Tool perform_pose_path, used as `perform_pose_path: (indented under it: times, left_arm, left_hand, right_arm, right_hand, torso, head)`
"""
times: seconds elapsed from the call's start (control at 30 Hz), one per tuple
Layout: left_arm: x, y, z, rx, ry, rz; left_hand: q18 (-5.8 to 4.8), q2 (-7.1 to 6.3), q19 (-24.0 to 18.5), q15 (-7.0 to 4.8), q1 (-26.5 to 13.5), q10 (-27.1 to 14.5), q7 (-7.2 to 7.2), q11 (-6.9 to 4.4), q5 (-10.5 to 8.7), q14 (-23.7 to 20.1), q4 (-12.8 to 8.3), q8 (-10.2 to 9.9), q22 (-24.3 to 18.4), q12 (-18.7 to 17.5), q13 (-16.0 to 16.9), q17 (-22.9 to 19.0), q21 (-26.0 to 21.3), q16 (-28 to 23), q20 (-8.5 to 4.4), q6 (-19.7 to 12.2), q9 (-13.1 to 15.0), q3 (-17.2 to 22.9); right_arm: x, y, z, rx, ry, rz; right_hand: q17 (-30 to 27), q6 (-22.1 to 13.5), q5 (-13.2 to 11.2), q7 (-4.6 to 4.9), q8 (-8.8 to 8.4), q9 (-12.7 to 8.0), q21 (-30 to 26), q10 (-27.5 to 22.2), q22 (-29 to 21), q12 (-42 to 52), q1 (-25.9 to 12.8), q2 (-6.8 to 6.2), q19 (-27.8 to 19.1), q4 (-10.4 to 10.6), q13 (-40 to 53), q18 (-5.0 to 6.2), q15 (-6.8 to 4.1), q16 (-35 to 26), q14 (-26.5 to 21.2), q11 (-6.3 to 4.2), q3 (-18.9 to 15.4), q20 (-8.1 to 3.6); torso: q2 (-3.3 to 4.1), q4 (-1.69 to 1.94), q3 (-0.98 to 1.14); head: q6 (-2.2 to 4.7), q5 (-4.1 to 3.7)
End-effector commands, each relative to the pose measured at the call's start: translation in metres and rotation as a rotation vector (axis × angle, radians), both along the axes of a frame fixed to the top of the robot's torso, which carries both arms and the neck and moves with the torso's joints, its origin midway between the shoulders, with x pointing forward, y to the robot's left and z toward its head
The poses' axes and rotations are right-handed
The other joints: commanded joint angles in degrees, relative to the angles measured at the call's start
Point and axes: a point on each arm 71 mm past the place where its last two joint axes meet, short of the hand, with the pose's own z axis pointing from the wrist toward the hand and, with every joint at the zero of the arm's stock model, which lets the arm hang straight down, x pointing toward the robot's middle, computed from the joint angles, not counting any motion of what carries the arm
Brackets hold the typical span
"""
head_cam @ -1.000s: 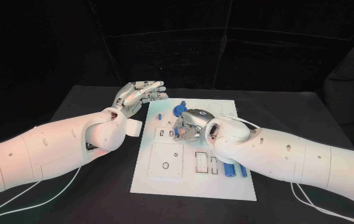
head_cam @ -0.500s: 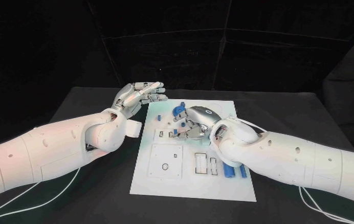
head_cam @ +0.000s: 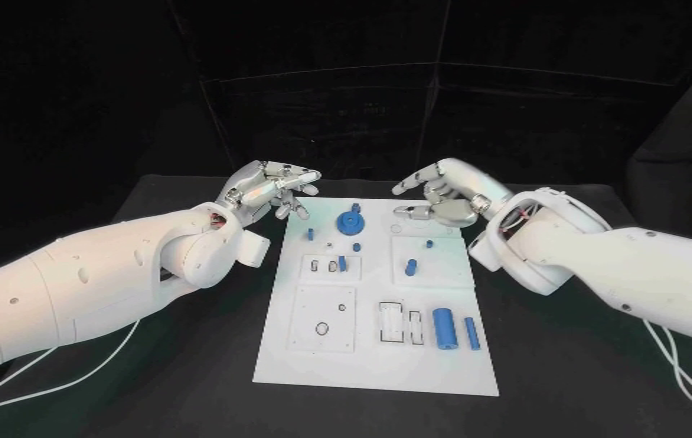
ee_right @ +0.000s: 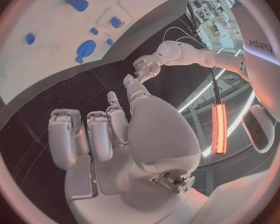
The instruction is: Assemble the parts on the task board
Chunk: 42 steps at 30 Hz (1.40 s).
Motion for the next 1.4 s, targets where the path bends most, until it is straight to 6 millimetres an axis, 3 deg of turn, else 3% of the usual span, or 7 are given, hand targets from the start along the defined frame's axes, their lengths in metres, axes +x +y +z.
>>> perform_pose_path:
  times: [0.03,0.17,0.33,0.43,0.5,0.77,1.4]
  left_arm:
    - [0.004,-0.006,-0.001,0.248,0.100,-0.106]
    - [0.008,-0.007,-0.003,0.444,0.239,-0.149]
    - [0.014,-0.015,-0.005,0.715,0.335,-0.203]
    - [0.018,-0.024,-0.006,0.857,0.351,-0.230]
    - [0.020,-0.030,-0.007,0.952,0.342,-0.245]
    - [0.027,-0.054,-0.010,1.168,0.311,-0.296]
    - [0.029,-0.082,-0.015,1.287,0.323,-0.397]
  left_hand:
    - [-0.58,-0.80,3.73,-0.80,-2.94,2.51,-0.51,-1.00,-0.52,4.43,1.38,0.64,10.49,2.05,2.10,16.84,9.76,14.58,-1.08,1.39,0.55,0.22]
    - [-2.27,-0.65,5.14,-1.22,-7.48,5.28,-1.04,-1.20,-0.26,4.77,5.77,2.29,23.91,7.84,6.70,27.86,20.47,22.45,-1.54,1.59,1.58,-1.08]
    - [-3.18,-1.69,2.60,-1.94,-10.08,-2.71,-2.96,-1.88,-0.31,5.05,15.09,13.28,36.01,38.61,34.55,35.36,31.61,27.27,-1.60,-2.70,8.03,-6.50]
    - [-3.14,-2.85,1.99,-1.65,-11.10,-2.71,-2.17,-2.10,-0.22,5.12,17.81,16.58,37.61,44.42,40.16,35.81,32.83,27.47,-1.68,-3.90,9.89,-9.56]
    - [-2.78,-2.05,0.43,-2.01,-8.93,-4.75,-2.86,-2.30,-0.27,4.90,21.11,23.38,37.13,48.06,43.12,35.04,32.73,26.98,-2.09,-7.16,14.17,-13.00]
    - [-4.58,-1.88,4.72,-2.30,-8.47,-3.34,-2.98,-2.68,-0.42,5.55,24.11,27.25,47.41,51.34,46.59,37.52,38.76,28.28,-2.20,-9.32,16.61,-16.51]
    - [-5.00,-0.67,6.38,-2.62,-7.22,-2.73,-3.24,-2.96,-0.40,5.57,24.29,30.29,49.80,53.16,48.39,37.61,39.93,28.32,-2.58,-11.06,18.62,-18.82]
  right_arm:
    - [0.002,-0.019,0.007,0.095,0.115,-0.001]
    - [0.005,-0.044,0.013,0.091,0.125,-0.051]
    - [0.007,-0.057,0.015,0.080,0.146,-0.078]
    - [0.007,-0.058,0.014,0.073,0.163,-0.081]
    - [0.008,-0.057,0.014,0.070,0.170,-0.081]
    - [0.010,-0.054,0.013,0.055,0.175,-0.083]
    - [0.013,-0.049,0.010,0.037,0.197,-0.072]
  right_hand:
    - [7.40,0.40,0.39,0.07,0.34,0.07,-0.35,0.16,9.74,-0.02,0.55,0.15,1.75,-0.27,3.69,0.06,-0.35,-0.27,4.17,-0.45,-0.01,-0.43]
    - [7.22,0.47,-0.10,0.03,0.43,0.03,-0.38,0.15,9.68,-0.06,0.28,-0.05,1.71,-0.20,3.61,0.08,-0.40,-0.37,4.13,-0.48,-0.36,-0.49]
    - [6.27,0.46,-0.24,0.01,0.45,0.01,-0.79,-0.08,8.86,-0.38,0.26,-0.04,1.05,-0.20,3.28,0.29,-0.42,-0.85,3.90,-0.50,-0.44,-0.52]
    - [4.91,0.24,-0.19,0.01,0.39,-0.09,-1.45,-0.55,7.55,-0.99,0.11,-0.03,0.00,-0.11,2.68,0.62,-0.46,-1.60,3.54,-0.50,-0.70,-0.57]
    - [4.69,0.21,-0.21,0.01,0.40,-0.11,-1.56,-0.47,7.34,-0.89,0.00,-0.05,-0.16,-0.04,2.78,0.67,-0.47,-1.74,3.48,-0.51,-0.84,-0.59]
    - [4.46,0.27,-0.19,-0.02,0.49,-0.12,-1.68,-0.13,7.14,-0.47,-0.21,0.01,-0.32,0.12,3.18,0.72,-0.50,-1.90,3.42,-0.53,-1.07,-0.62]
    - [3.52,0.29,-0.09,-0.12,0.69,-0.19,-2.27,0.07,6.09,-0.27,-1.20,0.02,-1.11,0.87,3.28,0.98,-0.59,-2.52,3.23,-0.61,-2.23,-0.71]
  torso:
    - [-0.87,-0.06,-0.03]
    - [-1.50,-0.54,0.27]
    - [-2.14,-0.81,0.54]
    - [-2.32,-0.86,0.67]
    - [-2.27,-0.82,0.66]
    - [-2.12,-0.88,0.57]
    - [-2.09,-0.82,0.46]
  head:
    - [-0.41,-0.20]
    - [-0.85,0.38]
    - [-1.18,0.24]
    - [-1.35,0.39]
    - [-1.40,0.37]
    - [-1.51,0.37]
    - [-2.63,0.79]
